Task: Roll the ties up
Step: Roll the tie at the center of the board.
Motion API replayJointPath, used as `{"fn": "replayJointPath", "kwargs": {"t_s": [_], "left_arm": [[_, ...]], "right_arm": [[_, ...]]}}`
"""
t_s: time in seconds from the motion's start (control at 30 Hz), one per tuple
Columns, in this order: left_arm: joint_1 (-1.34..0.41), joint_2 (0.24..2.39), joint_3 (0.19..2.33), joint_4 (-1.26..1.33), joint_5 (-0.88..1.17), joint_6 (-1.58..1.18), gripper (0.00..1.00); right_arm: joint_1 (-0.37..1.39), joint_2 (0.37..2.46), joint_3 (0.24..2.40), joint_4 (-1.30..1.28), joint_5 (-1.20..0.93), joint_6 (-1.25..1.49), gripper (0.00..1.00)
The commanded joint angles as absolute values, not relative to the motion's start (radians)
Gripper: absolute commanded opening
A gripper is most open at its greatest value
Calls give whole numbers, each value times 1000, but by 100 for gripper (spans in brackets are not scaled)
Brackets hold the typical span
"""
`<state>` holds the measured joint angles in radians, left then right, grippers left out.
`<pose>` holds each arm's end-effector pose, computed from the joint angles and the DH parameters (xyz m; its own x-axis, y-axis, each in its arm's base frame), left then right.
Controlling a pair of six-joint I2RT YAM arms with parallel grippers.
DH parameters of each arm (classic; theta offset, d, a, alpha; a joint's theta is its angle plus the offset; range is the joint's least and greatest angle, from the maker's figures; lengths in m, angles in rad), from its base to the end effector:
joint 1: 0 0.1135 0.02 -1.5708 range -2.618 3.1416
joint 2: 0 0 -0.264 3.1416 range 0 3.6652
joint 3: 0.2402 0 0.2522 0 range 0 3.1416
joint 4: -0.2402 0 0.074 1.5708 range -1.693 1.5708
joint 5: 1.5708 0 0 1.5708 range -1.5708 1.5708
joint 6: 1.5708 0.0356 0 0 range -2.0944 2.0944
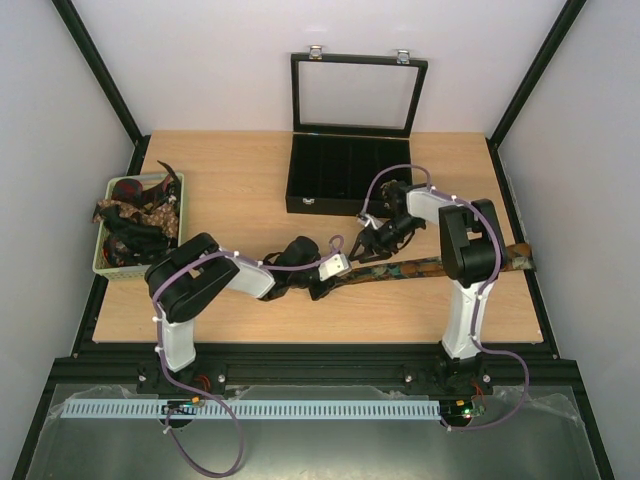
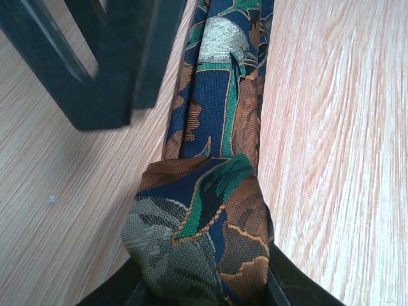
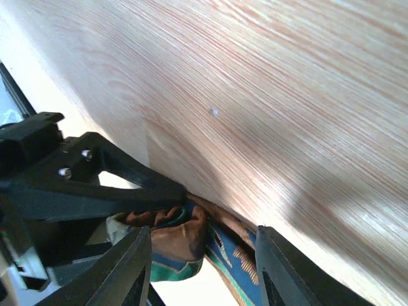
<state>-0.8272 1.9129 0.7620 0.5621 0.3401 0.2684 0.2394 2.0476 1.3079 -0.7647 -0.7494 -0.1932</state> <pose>0.2300 -0.2676 0.1032 -0.1287 0.5092 -0.8510 0.9498 0.3100 0.0419 0.3529 0.1111 0.1274 -0.9095 -0.3667 -0.1956 -0.3996 0.6421 0.6543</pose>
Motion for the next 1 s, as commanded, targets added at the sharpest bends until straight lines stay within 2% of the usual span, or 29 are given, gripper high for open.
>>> {"fn": "replayJointPath", "kwargs": {"t_s": [0.0, 0.2, 0.4, 0.5, 0.63, 0.67, 0.77, 0.8, 0.9, 0.97], "left_arm": [[-826, 1940, 737, 329, 242, 297, 24], [-827, 1948, 747, 323, 242, 302, 24], [-827, 1953, 750, 317, 242, 304, 24], [-827, 1957, 753, 314, 244, 304, 24], [-828, 1960, 759, 310, 242, 302, 24], [-827, 1960, 759, 309, 238, 302, 24], [-828, 1962, 760, 307, 236, 301, 24], [-828, 1963, 758, 308, 236, 301, 24], [-828, 1966, 759, 309, 233, 302, 24], [-829, 1969, 762, 308, 233, 303, 24]], "right_arm": [[247, 1996, 1345, -879, -783, -170, 46], [309, 1995, 1328, -884, -795, -148, 43], [327, 2027, 1317, -871, -716, -153, 38], [329, 2041, 1309, -875, -704, -172, 30], [331, 2052, 1304, -870, -692, -190, 14], [331, 2055, 1306, -872, -689, -190, 15], [332, 2073, 1335, -922, -696, -202, 37], [331, 2062, 1333, -922, -696, -202, 41], [331, 2026, 1325, -920, -714, -182, 43], [331, 2019, 1326, -932, -745, -167, 47]]}}
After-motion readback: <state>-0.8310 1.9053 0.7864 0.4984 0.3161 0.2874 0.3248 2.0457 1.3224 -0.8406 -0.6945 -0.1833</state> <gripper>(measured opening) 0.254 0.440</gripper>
